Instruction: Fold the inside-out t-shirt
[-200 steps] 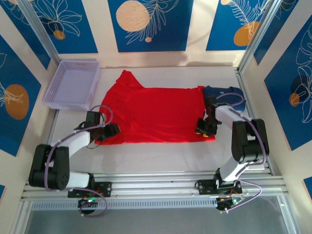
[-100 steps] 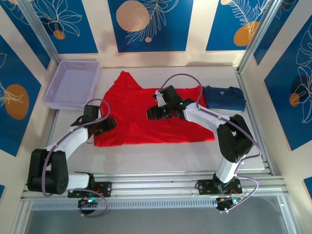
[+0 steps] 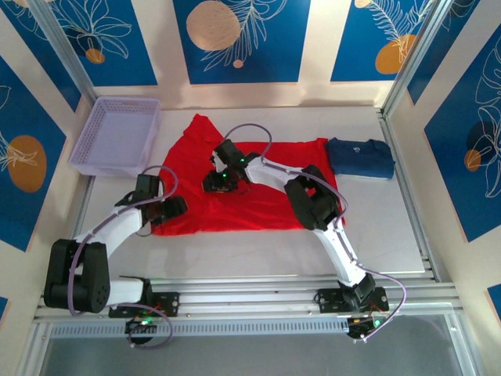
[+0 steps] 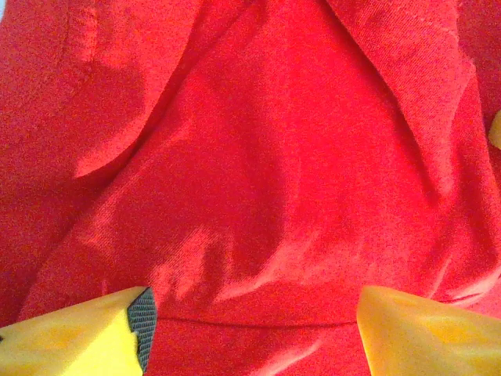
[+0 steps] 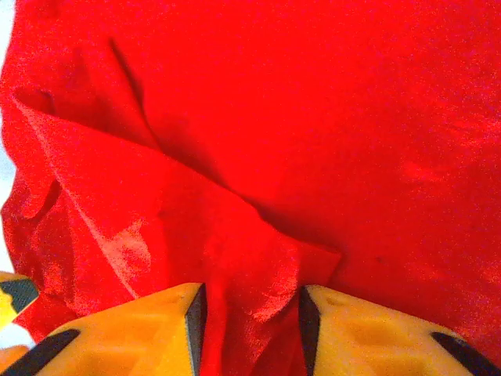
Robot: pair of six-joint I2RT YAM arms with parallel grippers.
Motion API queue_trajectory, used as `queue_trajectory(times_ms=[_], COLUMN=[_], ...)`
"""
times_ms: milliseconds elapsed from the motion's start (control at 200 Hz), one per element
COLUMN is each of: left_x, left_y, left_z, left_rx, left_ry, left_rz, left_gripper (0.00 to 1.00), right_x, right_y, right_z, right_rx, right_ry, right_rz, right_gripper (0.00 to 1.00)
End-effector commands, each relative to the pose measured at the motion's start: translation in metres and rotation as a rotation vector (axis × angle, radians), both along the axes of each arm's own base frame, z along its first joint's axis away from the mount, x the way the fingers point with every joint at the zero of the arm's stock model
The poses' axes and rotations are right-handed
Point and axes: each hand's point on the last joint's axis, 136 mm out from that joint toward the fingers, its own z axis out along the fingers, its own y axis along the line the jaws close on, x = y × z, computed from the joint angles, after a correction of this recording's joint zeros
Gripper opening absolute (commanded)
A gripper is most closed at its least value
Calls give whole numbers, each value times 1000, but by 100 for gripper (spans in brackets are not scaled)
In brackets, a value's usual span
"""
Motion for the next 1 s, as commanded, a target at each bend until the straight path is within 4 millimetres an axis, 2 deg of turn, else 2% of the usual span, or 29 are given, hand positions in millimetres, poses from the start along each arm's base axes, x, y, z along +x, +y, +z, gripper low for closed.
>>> queue_trajectory(times_ms=[0, 180, 375, 630, 850, 995], left_x=[-6, -10, -15, -23, -30, -33], left_y=[2, 1, 2, 4, 6, 6], left_z=[0, -6, -17, -32, -43, -46], left_rx=[6, 0, 5, 11, 18, 19], left_ry=[1, 13, 54, 105, 129, 137], left_rz=[-19, -19, -14, -3, 4, 4], left_gripper=[69, 69, 69, 69, 69, 69], right_x=[2, 12, 24, 31, 26, 26], right_y=[4, 3, 3, -18, -34, -52], right_z=[2, -5, 15, 45, 42, 31], right_rx=[-7, -24, -6, 7, -14, -58], right_ry=[16, 0, -53, -110, -100, -76], right_rz=[-8, -26, -40, -74, -84, -112], right_gripper=[35, 21, 9, 7, 7, 8])
